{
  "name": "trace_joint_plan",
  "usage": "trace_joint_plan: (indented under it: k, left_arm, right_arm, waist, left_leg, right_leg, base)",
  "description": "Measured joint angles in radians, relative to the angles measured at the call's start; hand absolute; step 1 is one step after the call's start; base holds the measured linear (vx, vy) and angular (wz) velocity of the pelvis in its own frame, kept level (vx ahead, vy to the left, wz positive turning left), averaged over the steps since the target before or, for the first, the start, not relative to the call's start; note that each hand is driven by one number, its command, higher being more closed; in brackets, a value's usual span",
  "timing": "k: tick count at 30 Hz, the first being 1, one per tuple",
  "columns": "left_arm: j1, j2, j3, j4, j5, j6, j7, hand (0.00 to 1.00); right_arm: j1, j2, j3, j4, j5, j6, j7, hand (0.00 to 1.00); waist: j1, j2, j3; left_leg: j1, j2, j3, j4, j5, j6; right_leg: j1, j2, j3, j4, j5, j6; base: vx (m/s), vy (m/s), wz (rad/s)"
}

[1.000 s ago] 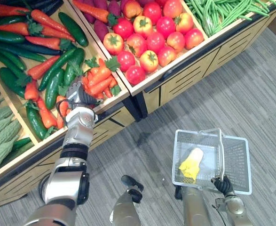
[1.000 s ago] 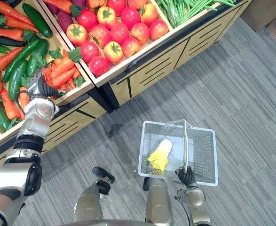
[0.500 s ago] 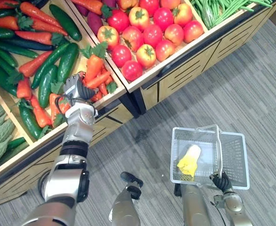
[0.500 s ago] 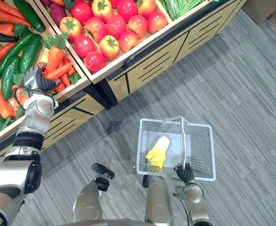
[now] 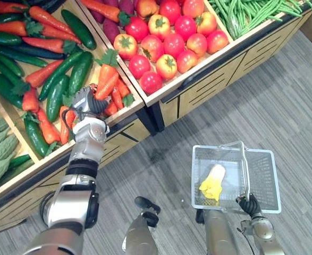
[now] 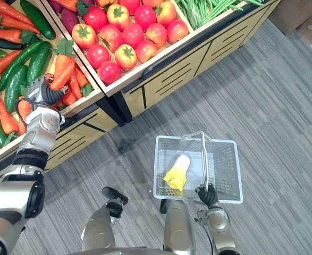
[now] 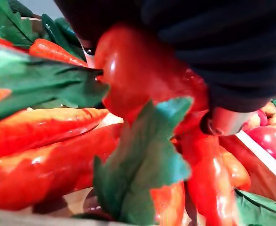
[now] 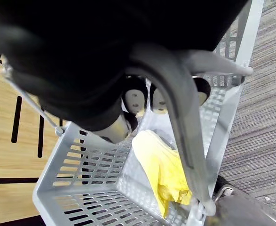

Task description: Pick vegetable in the basket

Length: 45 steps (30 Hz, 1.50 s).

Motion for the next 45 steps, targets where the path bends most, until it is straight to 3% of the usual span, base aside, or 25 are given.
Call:
trace_joint_plan:
  k: [7,14,22,28,34,39,45]
  left_arm:
    - [0.004,0.021,-0.003,-0.152,-0.010,0.012,0.013,1.00]
    - [0.011,0.037,0.001,-0.194,-0.010,0.011,0.016,1.00]
    - [0.098,0.078,0.003,-0.278,-0.008,-0.009,0.021,1.00]
    - [0.133,0.110,-0.056,-0.381,-0.003,-0.068,0.035,1.00]
    - [0.225,0.111,-0.135,-0.471,0.034,-0.160,0.033,1.00]
    - [0.246,0.112,-0.191,-0.514,0.039,-0.204,0.017,1.00]
    - [0.246,0.110,-0.302,-0.554,0.035,-0.255,-0.009,1.00]
  right_arm:
    - [0.021,0.001,-0.006,0.013,-0.004,0.001,-0.003,1.00]
    - [0.020,0.003,-0.074,0.093,-0.017,0.007,-0.001,1.00]
    - [0.018,0.013,-0.175,0.211,-0.096,0.028,-0.008,1.00]
    - [-0.016,-0.089,-0.246,0.274,-0.206,0.029,-0.008,1.00]
    - [-0.043,-0.217,-0.251,0.275,-0.328,0.029,0.008,1.00]
    - [-0.040,-0.297,-0.168,0.210,-0.391,0.026,0.031,1.00]
    - [-0.027,-0.375,-0.056,0.069,-0.429,0.014,0.075,1.00]
  waist:
    - [0.009,-0.005,-0.002]
    - [0.014,-0.006,-0.008]
    - [0.005,-0.026,-0.113]
    - [0.004,-0.027,-0.154]
    - [0.000,-0.027,-0.192]
    - [-0.006,-0.034,-0.206]
    - [-0.043,-0.033,-0.232]
  left_leg:
    - [0.019,0.001,-0.055,0.002,0.006,0.009]
    - [0.040,-0.017,-0.088,-0.002,0.000,0.029]
    - [0.060,-0.071,-0.139,-0.084,0.040,0.041]
    - [0.100,-0.122,-0.139,-0.160,0.074,0.054]
    - [0.188,-0.176,-0.058,-0.238,0.084,0.052]
    - [0.247,-0.194,0.009,-0.260,0.079,0.041]
    - [0.289,-0.193,0.059,-0.259,0.071,0.029]
  right_leg:
    - [0.061,-0.010,-0.049,0.006,-0.001,0.000]
    - [0.114,-0.031,-0.078,0.002,-0.005,-0.002]
    - [0.165,-0.043,-0.116,-0.038,-0.004,0.000]
    - [0.191,-0.055,-0.114,-0.053,0.006,0.014]
    - [0.205,-0.061,-0.031,-0.069,0.022,0.037]
    - [0.209,-0.056,0.040,-0.069,0.027,0.044]
    - [0.219,-0.048,0.083,-0.074,0.027,0.045]
  base:
    - [-0.03,-0.010,0.22]
    - [-0.04,-0.006,0.15]
    - [-0.01,-0.003,0.18]
    - [0.00,0.008,0.04]
    - [-0.01,0.040,-0.34]
    - [-0.02,0.033,-0.40]
    - [-0.03,0.011,-0.23]
